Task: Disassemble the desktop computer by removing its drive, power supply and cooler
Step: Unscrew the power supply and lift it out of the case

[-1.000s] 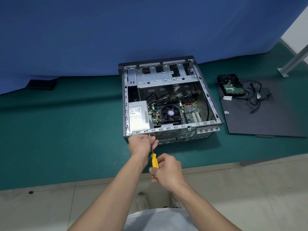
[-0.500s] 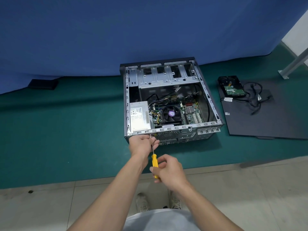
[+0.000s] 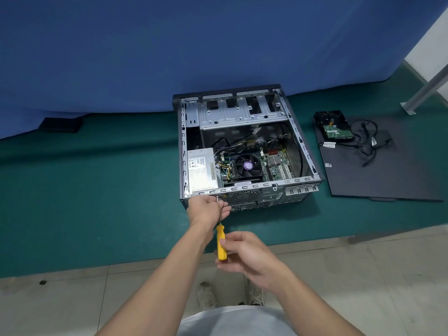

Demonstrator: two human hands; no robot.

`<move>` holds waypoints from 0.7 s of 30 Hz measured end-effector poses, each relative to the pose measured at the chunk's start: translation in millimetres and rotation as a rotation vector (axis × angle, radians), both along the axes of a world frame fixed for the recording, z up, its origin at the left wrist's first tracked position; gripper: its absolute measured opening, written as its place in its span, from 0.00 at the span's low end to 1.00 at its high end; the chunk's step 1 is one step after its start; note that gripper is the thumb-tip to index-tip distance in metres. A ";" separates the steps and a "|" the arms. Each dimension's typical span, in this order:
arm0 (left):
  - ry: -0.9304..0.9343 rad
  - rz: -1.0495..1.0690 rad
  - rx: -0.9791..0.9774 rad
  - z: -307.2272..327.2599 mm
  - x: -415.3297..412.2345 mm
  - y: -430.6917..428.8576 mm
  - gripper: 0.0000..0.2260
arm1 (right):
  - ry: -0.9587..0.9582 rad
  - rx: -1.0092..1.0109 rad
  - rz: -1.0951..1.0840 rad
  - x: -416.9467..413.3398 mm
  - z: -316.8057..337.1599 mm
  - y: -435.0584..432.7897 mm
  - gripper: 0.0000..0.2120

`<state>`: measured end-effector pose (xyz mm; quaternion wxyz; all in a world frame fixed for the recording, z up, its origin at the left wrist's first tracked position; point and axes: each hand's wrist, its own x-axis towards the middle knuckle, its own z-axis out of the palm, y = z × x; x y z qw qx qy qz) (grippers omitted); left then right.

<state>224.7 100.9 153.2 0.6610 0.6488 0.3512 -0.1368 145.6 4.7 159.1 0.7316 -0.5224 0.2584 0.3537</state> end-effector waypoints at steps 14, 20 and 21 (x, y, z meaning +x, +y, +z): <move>-0.020 0.105 -0.269 0.5 -4.1 2.2 0.04 | 0.027 0.099 -0.079 0.1 6.4 -1.9 0.05; -0.010 0.083 -0.210 0.8 -4.8 3.4 0.03 | -0.094 -0.192 -0.031 -1.7 4.5 12.1 0.07; -0.015 0.081 -0.155 -0.6 -4.5 2.1 0.04 | -0.115 -0.264 -0.013 -2.7 3.1 15.6 0.07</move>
